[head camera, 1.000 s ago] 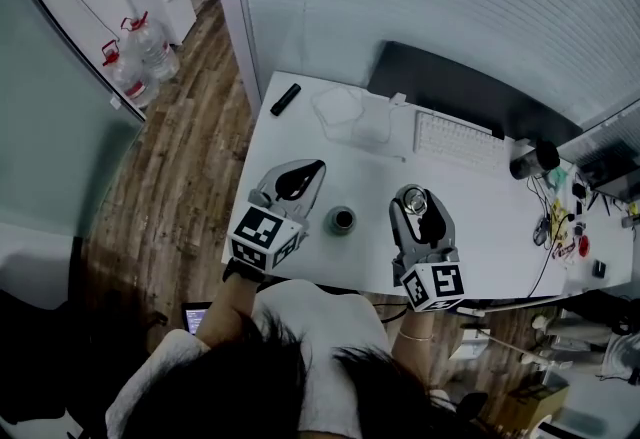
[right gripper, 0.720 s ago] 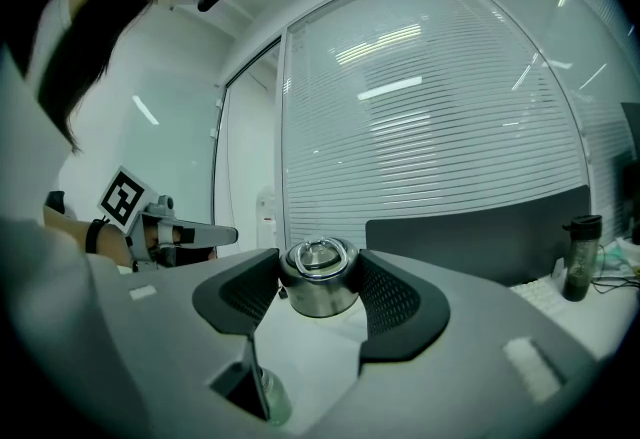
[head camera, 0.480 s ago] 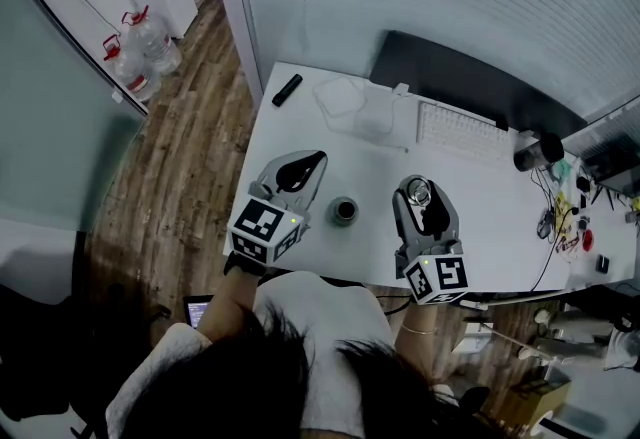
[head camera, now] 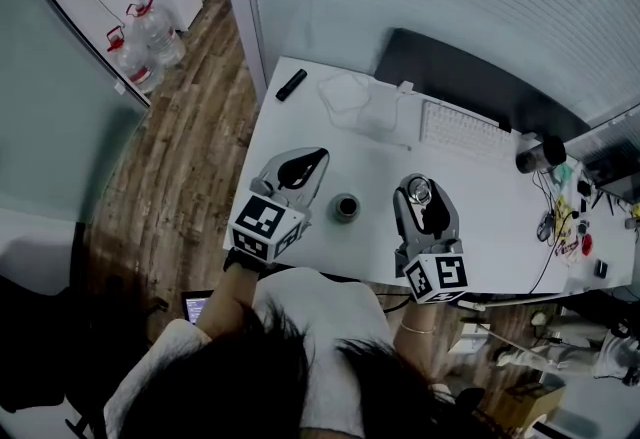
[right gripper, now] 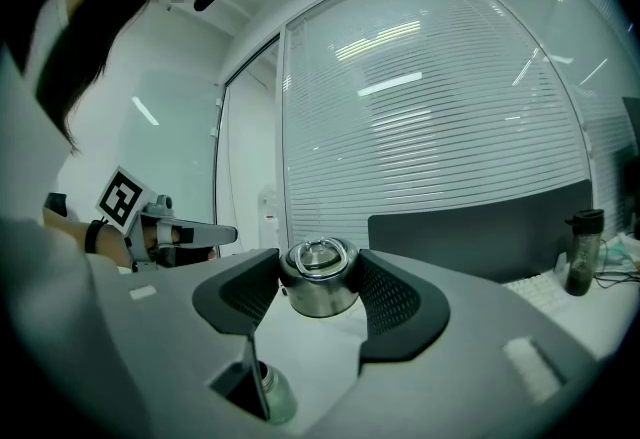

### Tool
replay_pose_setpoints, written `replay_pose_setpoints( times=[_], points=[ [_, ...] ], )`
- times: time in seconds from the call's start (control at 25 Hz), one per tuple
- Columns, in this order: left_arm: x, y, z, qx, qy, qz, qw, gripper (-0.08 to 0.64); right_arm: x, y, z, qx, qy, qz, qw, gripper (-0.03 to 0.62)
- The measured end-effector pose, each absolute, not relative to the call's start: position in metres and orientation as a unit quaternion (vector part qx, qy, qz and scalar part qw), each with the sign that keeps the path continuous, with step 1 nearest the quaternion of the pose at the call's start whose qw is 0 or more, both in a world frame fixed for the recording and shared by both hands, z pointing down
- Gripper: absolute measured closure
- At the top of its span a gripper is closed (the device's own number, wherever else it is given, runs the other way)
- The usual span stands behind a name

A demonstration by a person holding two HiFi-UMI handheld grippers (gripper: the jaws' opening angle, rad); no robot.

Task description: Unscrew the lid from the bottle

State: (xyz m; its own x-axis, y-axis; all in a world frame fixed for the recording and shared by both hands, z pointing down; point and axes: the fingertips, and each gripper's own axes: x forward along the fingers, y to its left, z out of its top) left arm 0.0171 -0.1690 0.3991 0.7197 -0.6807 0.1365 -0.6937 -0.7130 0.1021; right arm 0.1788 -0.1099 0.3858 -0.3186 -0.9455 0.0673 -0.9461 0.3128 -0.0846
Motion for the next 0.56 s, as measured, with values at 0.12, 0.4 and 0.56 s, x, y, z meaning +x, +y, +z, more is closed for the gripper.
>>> replay_pose_setpoints(
  times=[0.12, 0.4, 0.56],
  points=[
    [0.0150, -0.1680, 0.3987, 0.924, -0.373, 0.044, 0.074, 0.502, 0.1756, -0.1093, 0.3854, 0.581, -0.812, 0.055, 0.002, 0.342],
    [0.0115, -0.1663, 0.4017, 0.923, -0.375, 0.046, 0.075, 0.502, 0.1719, -0.1086, 0.3888, 0.576, -0.815, 0.058, 0.004, 0.342],
    [0.0081, -0.1646, 0.4031, 0.923, -0.376, 0.046, 0.075, 0.502, 0.1703, -0.1067, 0.3904, 0.577, -0.815, 0.059, 0.003, 0.342]
  ],
)
